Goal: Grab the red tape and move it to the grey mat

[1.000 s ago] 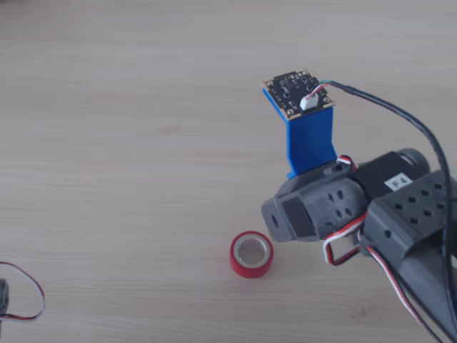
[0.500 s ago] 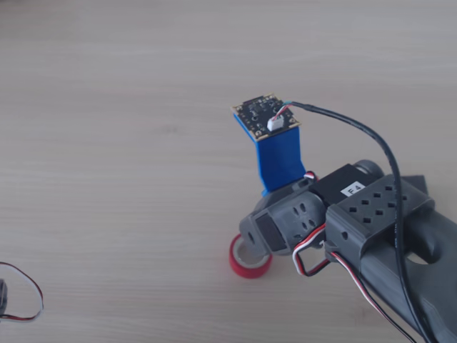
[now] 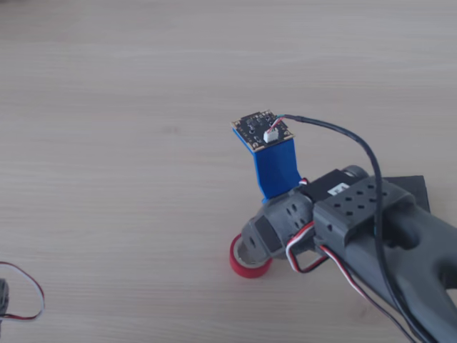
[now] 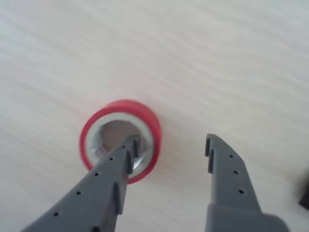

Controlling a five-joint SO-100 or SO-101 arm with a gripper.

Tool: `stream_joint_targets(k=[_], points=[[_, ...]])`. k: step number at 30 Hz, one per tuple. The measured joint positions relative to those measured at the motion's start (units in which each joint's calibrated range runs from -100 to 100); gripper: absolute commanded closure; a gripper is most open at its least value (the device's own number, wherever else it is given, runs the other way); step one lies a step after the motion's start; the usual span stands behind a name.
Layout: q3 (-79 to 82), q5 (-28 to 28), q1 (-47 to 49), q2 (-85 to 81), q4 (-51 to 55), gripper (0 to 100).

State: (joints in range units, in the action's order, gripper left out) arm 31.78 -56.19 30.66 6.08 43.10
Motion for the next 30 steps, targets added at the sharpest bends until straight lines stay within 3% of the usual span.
stream_joint_targets(k=[13, 19, 30], points=[[-1.07, 0.0, -1.99, 4.16, -2.93, 80], [-1.07, 0.0, -1.99, 4.25, -3.77, 99], [-0.98, 0.0, -1.41, 1.92, -4.35, 98]])
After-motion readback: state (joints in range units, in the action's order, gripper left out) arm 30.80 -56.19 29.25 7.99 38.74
